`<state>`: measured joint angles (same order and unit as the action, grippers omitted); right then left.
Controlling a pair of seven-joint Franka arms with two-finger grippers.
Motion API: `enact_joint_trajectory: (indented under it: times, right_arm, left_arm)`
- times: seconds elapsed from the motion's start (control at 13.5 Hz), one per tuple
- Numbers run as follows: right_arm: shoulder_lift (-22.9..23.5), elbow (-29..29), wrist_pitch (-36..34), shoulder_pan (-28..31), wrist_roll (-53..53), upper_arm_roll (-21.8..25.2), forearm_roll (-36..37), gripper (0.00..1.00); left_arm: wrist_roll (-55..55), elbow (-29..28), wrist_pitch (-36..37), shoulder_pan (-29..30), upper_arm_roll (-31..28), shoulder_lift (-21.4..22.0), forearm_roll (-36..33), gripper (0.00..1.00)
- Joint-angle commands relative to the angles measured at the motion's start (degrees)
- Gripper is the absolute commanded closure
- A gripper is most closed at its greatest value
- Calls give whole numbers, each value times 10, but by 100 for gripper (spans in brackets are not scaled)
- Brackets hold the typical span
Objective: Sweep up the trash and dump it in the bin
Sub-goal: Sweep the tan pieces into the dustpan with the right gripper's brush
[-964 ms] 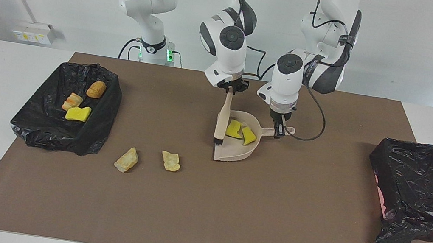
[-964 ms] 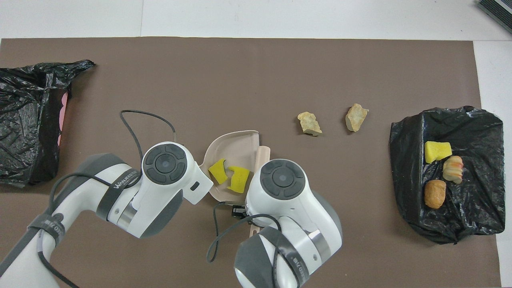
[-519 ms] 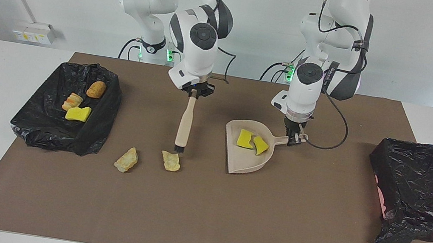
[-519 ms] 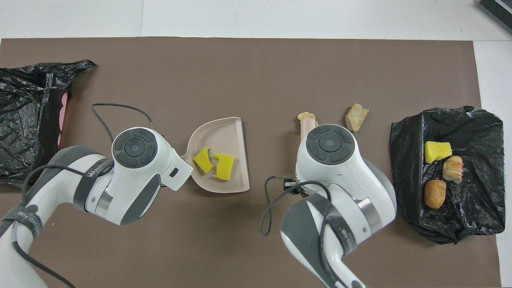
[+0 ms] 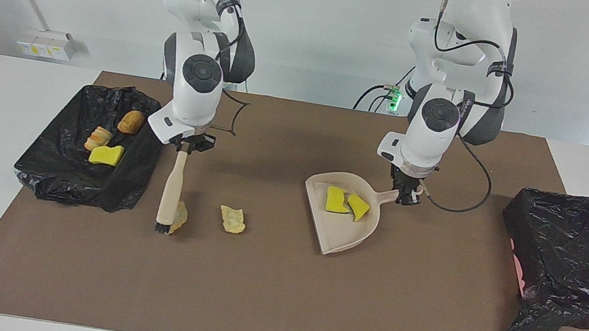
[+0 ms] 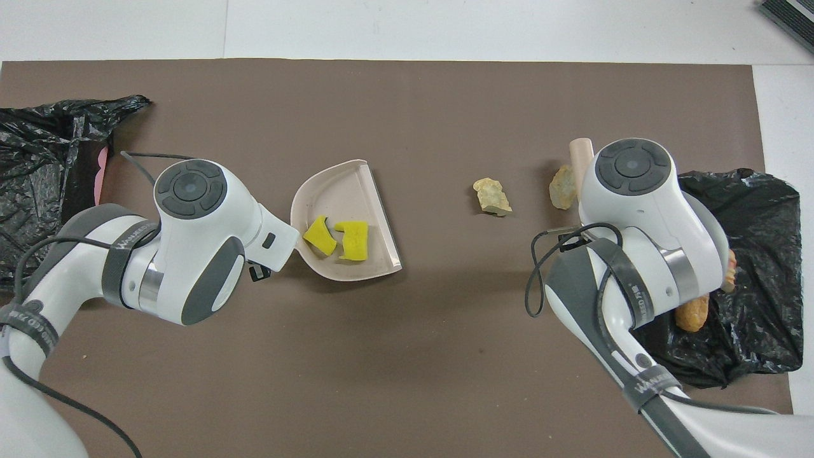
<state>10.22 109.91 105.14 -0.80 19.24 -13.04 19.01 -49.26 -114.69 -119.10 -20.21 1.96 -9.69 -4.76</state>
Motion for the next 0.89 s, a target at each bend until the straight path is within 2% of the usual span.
enact_joint_trajectory:
  times: [0.0, 0.22, 0.52, 0.82]
  right_arm:
    - [37, -22, 23, 32, -49, -8, 21, 100]
    - [60, -25, 39, 43, -54, -9, 52, 100]
    - [69, -25, 48, 33, -56, -15, 36, 100]
    - [69, -25, 53, -15, -67, -25, -64, 100]
  left_arm:
    - [60, 15, 23, -27, -4, -6, 5, 100]
    - [74, 18, 54, -44, -5, -4, -2, 100]
    - [80, 15, 61, -53, -3, -3, -25, 100]
    - [80, 8, 51, -53, -1, -1, -25, 100]
